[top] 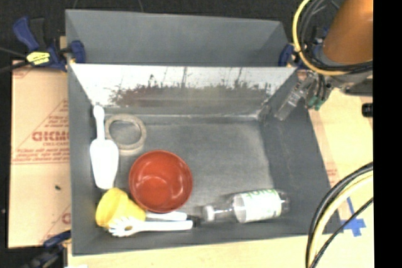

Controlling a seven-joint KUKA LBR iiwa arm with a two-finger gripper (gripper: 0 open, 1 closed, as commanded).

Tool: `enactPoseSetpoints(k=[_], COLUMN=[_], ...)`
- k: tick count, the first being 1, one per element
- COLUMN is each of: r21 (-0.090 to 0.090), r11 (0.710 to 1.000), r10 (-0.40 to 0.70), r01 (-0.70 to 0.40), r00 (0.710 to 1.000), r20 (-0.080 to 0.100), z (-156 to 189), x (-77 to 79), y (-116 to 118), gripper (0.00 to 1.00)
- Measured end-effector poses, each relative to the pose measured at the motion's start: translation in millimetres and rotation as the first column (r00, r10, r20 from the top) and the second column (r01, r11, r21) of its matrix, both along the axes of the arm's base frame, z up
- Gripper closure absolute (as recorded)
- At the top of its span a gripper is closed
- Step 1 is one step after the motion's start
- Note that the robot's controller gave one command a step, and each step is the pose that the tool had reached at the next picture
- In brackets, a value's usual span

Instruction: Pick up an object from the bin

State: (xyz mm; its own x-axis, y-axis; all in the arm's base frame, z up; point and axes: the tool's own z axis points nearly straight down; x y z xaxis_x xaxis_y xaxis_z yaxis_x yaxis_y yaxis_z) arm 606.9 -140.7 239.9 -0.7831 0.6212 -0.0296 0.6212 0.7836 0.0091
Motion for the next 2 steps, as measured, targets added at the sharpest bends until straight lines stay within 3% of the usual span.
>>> enactPoseSetpoints(k=[1, 2], r21=[-0.002, 0.005], r11=[1.000, 0.984], r10=[0.017, -0.181], r01=[-0.017, 0.181], r00=[1.000, 0.984], r20=[0.000, 0.000], z=[-2, -31], x=[-6.9, -29.3], y=[-5, 14], gripper=[1.00, 1.00])
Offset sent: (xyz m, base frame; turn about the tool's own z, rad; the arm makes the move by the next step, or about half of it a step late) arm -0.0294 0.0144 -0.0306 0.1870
